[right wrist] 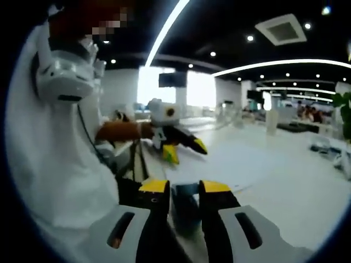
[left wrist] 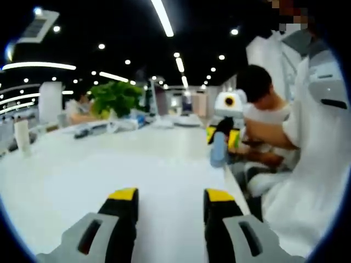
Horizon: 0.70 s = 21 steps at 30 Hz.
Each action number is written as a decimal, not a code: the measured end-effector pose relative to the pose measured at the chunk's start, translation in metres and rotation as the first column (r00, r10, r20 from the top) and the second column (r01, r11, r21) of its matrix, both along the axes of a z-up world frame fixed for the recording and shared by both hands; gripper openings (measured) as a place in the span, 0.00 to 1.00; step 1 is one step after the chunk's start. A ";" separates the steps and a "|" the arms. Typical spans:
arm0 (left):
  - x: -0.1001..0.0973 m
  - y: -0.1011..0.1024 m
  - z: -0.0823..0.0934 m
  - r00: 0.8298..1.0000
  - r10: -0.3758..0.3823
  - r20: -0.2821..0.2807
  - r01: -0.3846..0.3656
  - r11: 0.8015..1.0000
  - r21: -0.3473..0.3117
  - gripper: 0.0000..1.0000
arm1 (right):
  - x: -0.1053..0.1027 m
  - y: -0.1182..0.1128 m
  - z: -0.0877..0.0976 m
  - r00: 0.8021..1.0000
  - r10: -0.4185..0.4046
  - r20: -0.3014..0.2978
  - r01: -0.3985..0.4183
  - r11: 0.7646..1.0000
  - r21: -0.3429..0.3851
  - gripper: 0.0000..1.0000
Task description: Pick up the paper insert the paper into the punch align the paper edges press the punch to punch holes
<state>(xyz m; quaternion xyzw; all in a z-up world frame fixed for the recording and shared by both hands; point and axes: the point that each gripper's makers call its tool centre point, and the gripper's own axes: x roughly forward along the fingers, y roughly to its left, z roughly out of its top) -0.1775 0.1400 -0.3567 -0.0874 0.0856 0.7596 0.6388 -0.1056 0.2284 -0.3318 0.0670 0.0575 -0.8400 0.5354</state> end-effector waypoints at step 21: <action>0.002 0.002 -0.004 1.000 -0.007 -0.001 0.007 1.000 -0.018 0.48 | 0.000 0.001 -0.003 1.000 0.012 0.000 -0.012 1.000 0.008 0.19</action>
